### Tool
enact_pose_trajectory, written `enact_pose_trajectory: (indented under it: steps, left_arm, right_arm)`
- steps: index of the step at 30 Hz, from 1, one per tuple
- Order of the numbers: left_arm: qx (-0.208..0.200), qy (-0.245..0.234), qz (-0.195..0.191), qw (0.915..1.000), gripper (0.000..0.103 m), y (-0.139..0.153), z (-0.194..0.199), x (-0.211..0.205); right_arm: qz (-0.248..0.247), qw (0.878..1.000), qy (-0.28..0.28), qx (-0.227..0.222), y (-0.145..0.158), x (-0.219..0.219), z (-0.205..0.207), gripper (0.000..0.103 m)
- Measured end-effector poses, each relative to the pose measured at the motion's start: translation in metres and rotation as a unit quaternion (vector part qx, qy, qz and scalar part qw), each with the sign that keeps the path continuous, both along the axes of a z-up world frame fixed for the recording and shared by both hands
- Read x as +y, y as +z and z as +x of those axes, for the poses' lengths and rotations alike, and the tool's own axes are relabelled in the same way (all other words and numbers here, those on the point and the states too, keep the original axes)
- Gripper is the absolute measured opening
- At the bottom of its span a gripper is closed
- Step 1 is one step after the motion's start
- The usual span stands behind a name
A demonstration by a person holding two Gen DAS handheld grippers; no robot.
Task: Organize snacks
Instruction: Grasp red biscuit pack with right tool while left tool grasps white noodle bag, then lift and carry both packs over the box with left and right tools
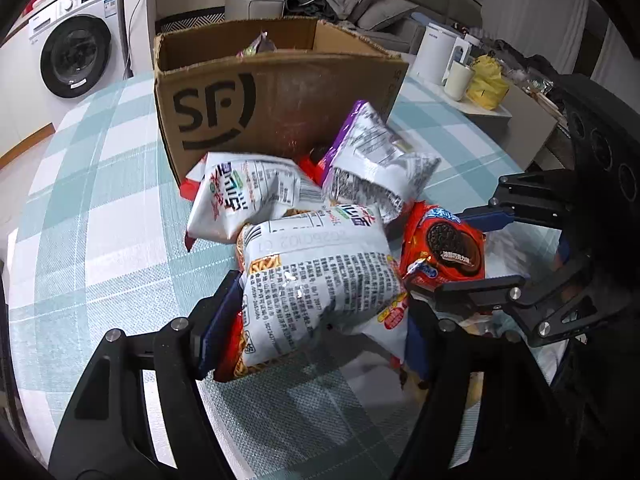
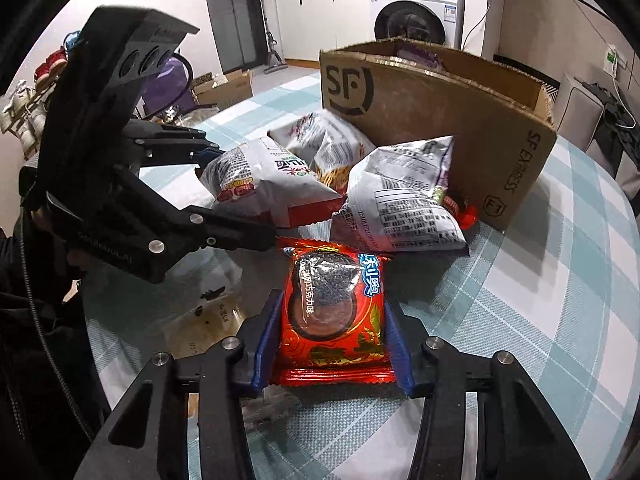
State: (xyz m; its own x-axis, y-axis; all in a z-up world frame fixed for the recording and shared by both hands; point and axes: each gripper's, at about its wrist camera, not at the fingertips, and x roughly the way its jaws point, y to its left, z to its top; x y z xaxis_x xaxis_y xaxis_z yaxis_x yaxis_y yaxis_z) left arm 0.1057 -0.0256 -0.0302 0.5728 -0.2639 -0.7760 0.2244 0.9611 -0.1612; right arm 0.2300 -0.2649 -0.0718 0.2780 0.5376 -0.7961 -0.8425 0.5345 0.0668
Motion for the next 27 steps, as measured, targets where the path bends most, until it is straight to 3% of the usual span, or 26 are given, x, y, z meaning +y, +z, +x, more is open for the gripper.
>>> enact_pose_trajectory:
  steps: [11, 27]
  left_arm:
    - [-0.038, 0.004, -0.015, 0.9991, 0.069, 0.023, -0.010, 0.005]
    - [-0.095, 0.068, -0.040, 0.9923, 0.069, 0.055, -0.022, 0.030]
  right_arm:
    - [0.038, 0.999, -0.009, -0.025, 0.027, -0.021, -0.005, 0.048]
    - [0.101, 0.990, -0.097, -0.030, 0.051, -0.037, 0.015, 0.048]
